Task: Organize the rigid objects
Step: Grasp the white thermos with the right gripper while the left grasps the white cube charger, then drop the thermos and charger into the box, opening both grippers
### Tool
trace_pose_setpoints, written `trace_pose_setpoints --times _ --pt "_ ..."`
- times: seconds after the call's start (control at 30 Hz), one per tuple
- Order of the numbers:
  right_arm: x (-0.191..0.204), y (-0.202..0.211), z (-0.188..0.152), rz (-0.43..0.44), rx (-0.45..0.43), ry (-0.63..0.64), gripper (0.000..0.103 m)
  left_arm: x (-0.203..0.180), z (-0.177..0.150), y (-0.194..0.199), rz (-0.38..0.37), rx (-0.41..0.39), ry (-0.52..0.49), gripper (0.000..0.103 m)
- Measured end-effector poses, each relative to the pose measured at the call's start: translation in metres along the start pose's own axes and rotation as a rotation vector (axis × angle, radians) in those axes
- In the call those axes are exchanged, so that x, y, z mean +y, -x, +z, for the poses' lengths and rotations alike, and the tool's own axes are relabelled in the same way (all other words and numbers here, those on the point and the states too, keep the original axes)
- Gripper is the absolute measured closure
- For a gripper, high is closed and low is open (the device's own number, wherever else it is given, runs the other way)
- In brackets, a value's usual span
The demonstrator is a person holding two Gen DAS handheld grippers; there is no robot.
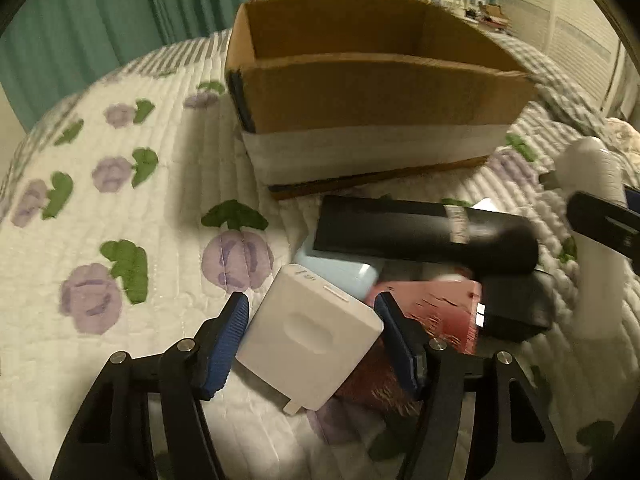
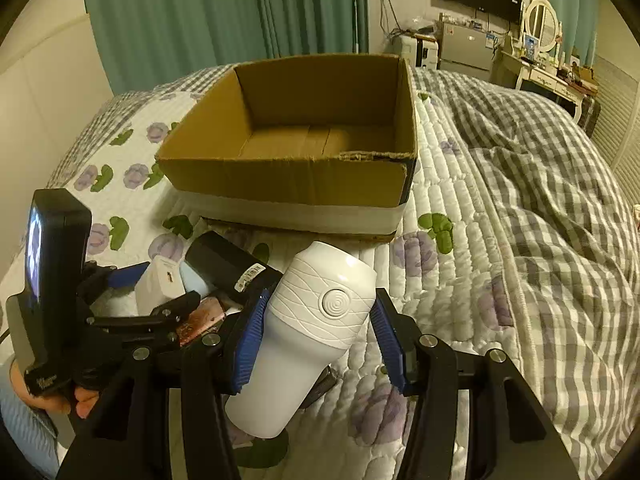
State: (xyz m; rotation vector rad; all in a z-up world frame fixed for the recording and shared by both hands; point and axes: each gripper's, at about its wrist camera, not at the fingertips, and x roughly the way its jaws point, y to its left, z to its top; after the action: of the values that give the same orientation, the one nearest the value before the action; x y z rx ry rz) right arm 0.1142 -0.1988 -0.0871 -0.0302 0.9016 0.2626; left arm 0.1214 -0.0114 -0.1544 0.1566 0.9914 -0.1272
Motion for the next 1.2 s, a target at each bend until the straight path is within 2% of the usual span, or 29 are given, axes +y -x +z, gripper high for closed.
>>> trace_pose_setpoints --times 0.07,0.17,0.23,0.3,0.53,0.67,0.8,0.93,1.0,1.1,1.2 --pt "0.004 0.009 0.0 -0.001 -0.019 0.014 0.051 -0.002 -0.001 0.016 0.001 -0.016 0.006 0.042" --pt "0.009 0.024 0.001 -0.008 -0.046 0.026 0.051 0.002 0.004 0.039 -0.038 -0.052 0.036 0.046" --pt "0.012 0.035 0.004 -0.017 -0.067 0.035 0.051 0.0 0.007 0.051 -0.027 -0.074 0.021 0.049" --pt "0.012 0.044 0.005 -0.025 -0.087 0.04 0.051 -0.001 0.011 0.054 -0.012 -0.084 0.015 0.05" --pt "0.009 0.069 0.012 -0.03 -0.135 0.035 0.051 0.0 0.018 0.07 -0.052 -0.117 0.041 0.051" --pt "0.007 0.074 0.022 -0.029 -0.152 0.049 0.051 0.003 0.037 0.085 -0.057 -0.16 0.062 0.052" --pt "0.003 0.076 0.057 -0.024 -0.191 0.079 0.051 0.004 0.075 0.109 -0.066 -0.245 0.047 0.052" --pt "0.0 0.068 0.108 -0.027 -0.21 0.123 0.051 0.004 0.124 0.113 -0.024 -0.323 0.026 0.052" --pt "-0.002 0.056 0.128 -0.029 -0.202 0.14 0.051 0.005 0.142 0.104 -0.023 -0.341 0.022 0.052" --pt "-0.006 0.024 0.153 -0.03 -0.157 0.159 0.051 0.006 0.164 0.075 -0.041 -0.325 0.01 0.052" --pt "-0.013 -0.011 0.17 -0.018 -0.106 0.177 0.051 0.003 0.172 0.047 -0.034 -0.308 -0.027 0.052"
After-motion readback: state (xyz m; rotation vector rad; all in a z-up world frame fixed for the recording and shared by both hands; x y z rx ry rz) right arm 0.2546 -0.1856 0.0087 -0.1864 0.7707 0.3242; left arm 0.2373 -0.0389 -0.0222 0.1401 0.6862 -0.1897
